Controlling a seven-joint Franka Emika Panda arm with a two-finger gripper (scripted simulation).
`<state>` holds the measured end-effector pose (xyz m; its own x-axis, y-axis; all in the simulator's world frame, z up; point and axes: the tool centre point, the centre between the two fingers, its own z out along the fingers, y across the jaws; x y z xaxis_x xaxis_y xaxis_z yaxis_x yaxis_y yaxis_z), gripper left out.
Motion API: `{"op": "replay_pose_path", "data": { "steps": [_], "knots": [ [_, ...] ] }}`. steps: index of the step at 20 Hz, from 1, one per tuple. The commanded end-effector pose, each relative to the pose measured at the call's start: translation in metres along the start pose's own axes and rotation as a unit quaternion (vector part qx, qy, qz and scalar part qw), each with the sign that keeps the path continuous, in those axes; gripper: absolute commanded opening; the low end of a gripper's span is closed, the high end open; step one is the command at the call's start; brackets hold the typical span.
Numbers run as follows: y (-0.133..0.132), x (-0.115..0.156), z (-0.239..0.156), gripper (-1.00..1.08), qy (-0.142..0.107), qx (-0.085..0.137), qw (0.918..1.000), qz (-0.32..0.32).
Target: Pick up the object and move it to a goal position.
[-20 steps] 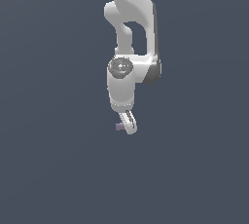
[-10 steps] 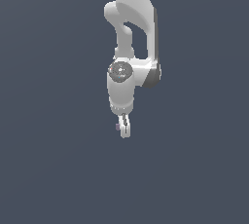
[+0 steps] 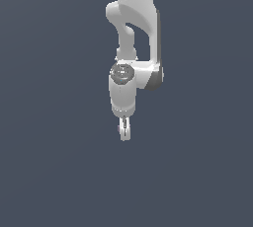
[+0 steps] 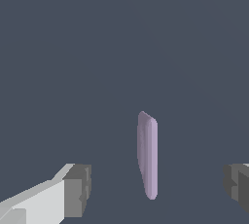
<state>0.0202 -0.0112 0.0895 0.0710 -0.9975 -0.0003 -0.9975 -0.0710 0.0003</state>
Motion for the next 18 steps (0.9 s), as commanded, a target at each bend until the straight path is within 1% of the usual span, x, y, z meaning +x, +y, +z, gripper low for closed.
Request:
{"op": "replay_pose_path", "data": {
  "steps": [1,6,13,18],
  "knots": [
    [0.0,0.0,0.0,1.0,0.0,0.0,1.0,0.0],
    [0.0,0.0,0.009,1.0,0.0,0.0,1.0,0.0],
    [0.001,0.0,0.043,1.0,0.0,0.0,1.0,0.002],
    [0.0,0.0,0.05,1.0,0.0,0.0,1.0,0.002]
  ]
}}
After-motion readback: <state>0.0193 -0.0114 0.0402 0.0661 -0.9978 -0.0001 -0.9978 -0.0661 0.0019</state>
